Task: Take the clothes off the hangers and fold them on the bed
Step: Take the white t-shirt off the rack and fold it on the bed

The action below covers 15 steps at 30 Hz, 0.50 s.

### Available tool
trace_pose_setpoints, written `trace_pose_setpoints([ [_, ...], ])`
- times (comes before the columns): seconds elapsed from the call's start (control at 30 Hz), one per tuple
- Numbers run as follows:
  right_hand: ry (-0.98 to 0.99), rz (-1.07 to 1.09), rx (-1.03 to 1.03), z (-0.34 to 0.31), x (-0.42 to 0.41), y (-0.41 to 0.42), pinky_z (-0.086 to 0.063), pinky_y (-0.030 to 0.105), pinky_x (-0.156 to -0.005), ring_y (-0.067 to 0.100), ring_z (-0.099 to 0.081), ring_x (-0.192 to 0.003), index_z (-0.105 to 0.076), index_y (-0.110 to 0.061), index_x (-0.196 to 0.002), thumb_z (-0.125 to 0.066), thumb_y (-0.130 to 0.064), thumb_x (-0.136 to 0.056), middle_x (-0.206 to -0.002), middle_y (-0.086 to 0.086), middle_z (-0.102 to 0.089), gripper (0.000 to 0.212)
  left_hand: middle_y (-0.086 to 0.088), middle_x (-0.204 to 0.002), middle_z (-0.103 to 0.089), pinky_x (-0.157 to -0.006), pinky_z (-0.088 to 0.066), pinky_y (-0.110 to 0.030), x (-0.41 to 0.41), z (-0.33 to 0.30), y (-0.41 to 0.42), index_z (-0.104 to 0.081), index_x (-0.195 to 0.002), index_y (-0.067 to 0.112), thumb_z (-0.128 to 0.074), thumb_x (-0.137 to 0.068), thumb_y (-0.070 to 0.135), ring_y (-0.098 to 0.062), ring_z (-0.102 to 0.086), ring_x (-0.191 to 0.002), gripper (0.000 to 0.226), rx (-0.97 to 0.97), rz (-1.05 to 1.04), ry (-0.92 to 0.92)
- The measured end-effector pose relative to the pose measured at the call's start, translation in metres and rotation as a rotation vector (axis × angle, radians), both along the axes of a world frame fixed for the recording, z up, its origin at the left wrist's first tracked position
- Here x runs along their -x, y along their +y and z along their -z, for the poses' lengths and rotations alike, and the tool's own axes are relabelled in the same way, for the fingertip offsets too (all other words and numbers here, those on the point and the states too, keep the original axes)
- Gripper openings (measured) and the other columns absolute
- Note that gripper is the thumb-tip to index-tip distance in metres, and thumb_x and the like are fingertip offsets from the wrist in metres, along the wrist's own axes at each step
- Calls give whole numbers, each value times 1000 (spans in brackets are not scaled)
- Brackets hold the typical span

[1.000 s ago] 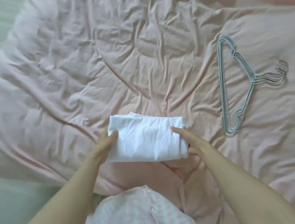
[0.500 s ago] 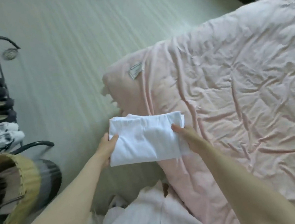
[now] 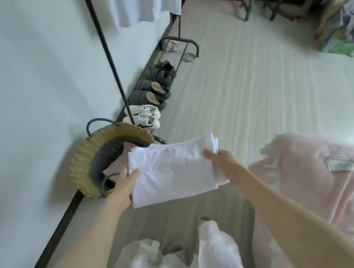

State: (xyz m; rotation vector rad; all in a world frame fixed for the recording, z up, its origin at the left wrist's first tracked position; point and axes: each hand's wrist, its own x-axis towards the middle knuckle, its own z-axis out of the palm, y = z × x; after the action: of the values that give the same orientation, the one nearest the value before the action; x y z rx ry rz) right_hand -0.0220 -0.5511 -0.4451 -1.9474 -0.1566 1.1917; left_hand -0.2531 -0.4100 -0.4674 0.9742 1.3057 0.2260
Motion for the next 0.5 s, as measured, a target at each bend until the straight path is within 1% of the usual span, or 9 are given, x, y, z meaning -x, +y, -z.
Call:
trace_pose_setpoints([
  [0.03, 3, -82, 3, 1, 5, 42, -52, 42, -87, 31, -65, -92, -60, -1, -107, -65, -34, -86, -101, 13, -67, 39, -4, -129, -48, -89, -49, -46, 16, 3, 21, -29, -142, 24, -47, -97, 26, -27, -54, -107, 49, 6, -98, 4],
  [0.1, -3, -150, -11, 0, 7, 76, -52, 34, -74, 26, -64, -78, -59, -3, -97, -64, -31, -87, -87, 8, -65, 31, -5, -119, -52, -85, -50, -44, 23, 4, 35, -34, -137, 21, -46, -97, 22, -27, -55, -101, 42, -9, -172, 24],
  [0.13, 9, -205, -14, 3, 9, 109, -50, 31, -66, 22, -61, -72, -59, -4, -94, -64, -30, -88, -82, 5, -64, 27, -4, -113, -54, -84, -50, -44, 32, 8, 51, -36, -133, 19, -46, -96, 20, -27, -56, -98, 38, -9, -239, 27],
  [0.17, 0, -249, -11, 6, 13, 135, -48, 29, -62, 20, -60, -71, -59, -5, -94, -64, -30, -88, -81, 4, -63, 26, -5, -108, -55, -85, -50, -45, 39, 11, 64, -38, -129, 16, -46, -96, 19, -27, -56, -97, 34, -14, -290, 41],
  [0.2, -11, -308, -10, 11, 14, 169, -48, 29, -63, 21, -61, -73, -59, -5, -98, -65, -31, -88, -85, 6, -64, 29, -7, -108, -56, -87, -49, -46, 46, 16, 82, -40, -125, 15, -47, -95, 17, -28, -57, -97, 30, -19, -343, 51],
  [0.27, -28, -384, -8, 24, 19, 222, -51, 35, -76, 27, -63, -85, -60, -4, -106, -65, -35, -86, -97, 10, -66, 38, -10, -115, -58, -89, -49, -48, 55, 24, 113, -42, -122, 18, -46, -94, 17, -29, -59, -98, 28, -33, -399, 70],
  [0.37, -38, -499, 27, 50, 29, 295, -51, 43, -89, 31, -62, -96, -58, -5, -107, -63, -38, -87, -104, 11, -64, 39, -10, -114, -56, -76, -50, -39, 63, 48, 159, -40, -128, 16, -41, -95, 19, -27, -57, -94, 33, -61, -488, 178],
  [0.43, -24, -581, 71, 74, 34, 335, -50, 43, -91, 31, -61, -96, -57, -9, -103, -62, -38, -88, -103, 10, -63, 33, -9, -108, -56, -71, -48, -35, 67, 68, 187, -40, -126, 16, -36, -97, 21, -26, -56, -89, 30, -55, -533, 256],
  [0.5, 13, -627, 86, 101, 39, 375, -51, 40, -86, 27, -61, -91, -56, -9, -105, -62, -35, -88, -101, 8, -63, 32, -9, -112, -56, -75, -49, -37, 71, 94, 216, -39, -125, 18, -35, -97, 24, -27, -57, -93, 29, -30, -540, 307],
])
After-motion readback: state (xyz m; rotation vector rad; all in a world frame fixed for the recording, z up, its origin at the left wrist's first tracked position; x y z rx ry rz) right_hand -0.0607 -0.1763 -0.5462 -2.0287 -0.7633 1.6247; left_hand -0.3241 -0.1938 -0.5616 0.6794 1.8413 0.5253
